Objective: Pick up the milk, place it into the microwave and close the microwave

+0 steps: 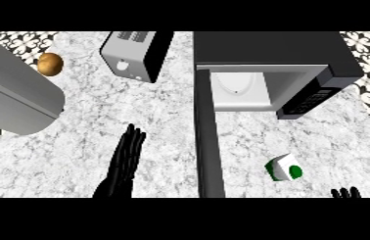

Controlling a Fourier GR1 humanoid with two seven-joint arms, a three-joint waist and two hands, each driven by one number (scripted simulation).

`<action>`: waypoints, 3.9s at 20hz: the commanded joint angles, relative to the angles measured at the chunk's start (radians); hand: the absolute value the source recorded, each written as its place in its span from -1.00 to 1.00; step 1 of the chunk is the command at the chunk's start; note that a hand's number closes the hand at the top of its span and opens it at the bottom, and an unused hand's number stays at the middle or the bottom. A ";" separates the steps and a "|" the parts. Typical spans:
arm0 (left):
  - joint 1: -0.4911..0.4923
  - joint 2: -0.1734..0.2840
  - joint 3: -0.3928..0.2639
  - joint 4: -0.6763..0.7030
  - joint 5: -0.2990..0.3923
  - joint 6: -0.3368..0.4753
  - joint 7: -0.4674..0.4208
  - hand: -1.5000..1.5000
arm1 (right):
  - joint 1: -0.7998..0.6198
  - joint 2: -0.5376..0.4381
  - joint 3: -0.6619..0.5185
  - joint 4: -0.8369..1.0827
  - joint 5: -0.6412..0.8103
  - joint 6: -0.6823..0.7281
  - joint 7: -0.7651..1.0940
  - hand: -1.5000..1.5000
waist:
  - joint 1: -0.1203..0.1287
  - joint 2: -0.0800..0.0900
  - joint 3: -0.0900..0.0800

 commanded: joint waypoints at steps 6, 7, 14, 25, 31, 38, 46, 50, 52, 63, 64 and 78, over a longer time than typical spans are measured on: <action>0.081 0.021 -0.090 0.023 -0.026 0.054 -0.092 -1.00 | -0.096 0.021 -0.069 0.232 0.031 -0.031 -0.146 -1.00 | 0.006 0.001 0.000; 0.102 0.017 -0.110 0.025 -0.030 0.068 -0.105 -1.00 | -0.094 0.023 -0.093 0.251 -0.004 -0.022 -0.165 -1.00 | 0.006 0.001 0.000; 0.114 0.066 -0.097 0.089 0.066 0.026 -0.196 -1.00 | -0.279 0.022 -0.108 0.441 0.064 -0.104 -0.168 -1.00 | 0.008 0.002 0.000; 0.161 0.153 -0.014 0.044 0.172 -0.028 -0.245 -1.00 | -0.519 0.020 -0.186 0.749 0.114 -0.226 -0.238 -1.00 | 0.011 0.002 0.000; 0.138 0.183 0.049 0.021 0.237 -0.066 -0.220 -1.00 | -0.711 -0.057 -0.292 1.076 0.094 -0.237 -0.402 -1.00 | 0.012 0.003 0.001; 0.229 0.280 0.131 -0.009 0.323 -0.148 -0.286 -1.00 | -0.755 -0.078 -0.354 1.191 0.042 -0.256 -0.486 1.00 | 0.013 0.002 0.000; 0.233 0.257 0.102 0.040 0.282 -0.148 -0.330 -1.00 | -0.916 -0.128 -0.352 1.472 0.152 -0.386 -0.534 1.00 | 0.018 0.004 0.001; 0.255 0.311 0.162 -0.061 0.333 -0.168 -0.270 -1.00 | -0.949 -0.124 -0.345 1.549 0.176 -0.386 -0.647 1.00 | 0.020 0.004 0.002; 0.183 0.285 0.182 0.001 0.362 -0.181 -0.247 -1.00 | -1.049 -0.134 -0.360 1.630 0.175 -0.397 -0.622 1.00 | 0.021 0.007 0.002; 0.254 0.302 0.201 -0.015 0.362 -0.201 -0.281 -1.00 | -1.062 -0.073 -0.299 1.464 0.118 -0.232 -0.540 1.00 | 0.006 -0.001 -0.001; 0.285 0.312 0.190 -0.038 0.354 -0.219 -0.304 -1.00 | -1.047 -0.065 -0.296 1.491 0.124 -0.243 -0.590 1.00 | 0.012 0.001 0.000; 0.232 0.301 0.314 0.062 0.427 -0.308 -0.303 -1.00 | -0.975 0.030 -0.153 1.104 0.141 -0.464 -0.309 1.00 | 0.011 0.002 0.000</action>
